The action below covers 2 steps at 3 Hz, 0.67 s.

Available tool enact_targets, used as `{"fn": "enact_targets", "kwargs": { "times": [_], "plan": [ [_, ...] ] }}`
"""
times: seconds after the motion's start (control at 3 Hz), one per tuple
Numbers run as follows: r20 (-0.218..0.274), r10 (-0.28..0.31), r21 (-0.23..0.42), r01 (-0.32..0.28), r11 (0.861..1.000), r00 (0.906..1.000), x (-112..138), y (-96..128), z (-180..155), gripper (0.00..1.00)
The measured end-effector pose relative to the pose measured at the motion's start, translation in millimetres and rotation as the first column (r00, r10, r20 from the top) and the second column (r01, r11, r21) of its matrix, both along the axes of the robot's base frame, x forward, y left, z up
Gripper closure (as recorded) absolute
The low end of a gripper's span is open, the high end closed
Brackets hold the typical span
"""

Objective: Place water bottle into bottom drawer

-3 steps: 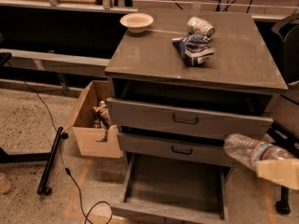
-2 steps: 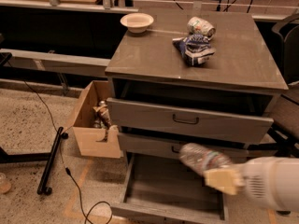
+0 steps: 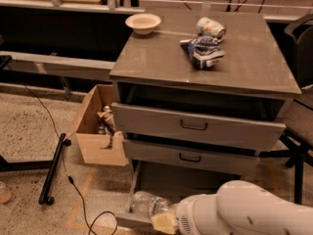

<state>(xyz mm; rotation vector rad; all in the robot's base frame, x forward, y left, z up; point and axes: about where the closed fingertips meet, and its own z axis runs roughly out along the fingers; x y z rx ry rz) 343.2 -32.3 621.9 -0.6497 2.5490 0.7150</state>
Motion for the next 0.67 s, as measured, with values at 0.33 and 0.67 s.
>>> {"fn": "enact_targets", "kwargs": {
  "times": [0.33,0.67],
  "plan": [
    [0.027,0.074,-0.001,-0.074,0.997,0.9969,1.1,25.8,-21.3,1.0],
    [0.028,0.046,-0.004,-0.045,0.999,0.9986,10.7,21.0,-46.5,1.0]
  ]
}}
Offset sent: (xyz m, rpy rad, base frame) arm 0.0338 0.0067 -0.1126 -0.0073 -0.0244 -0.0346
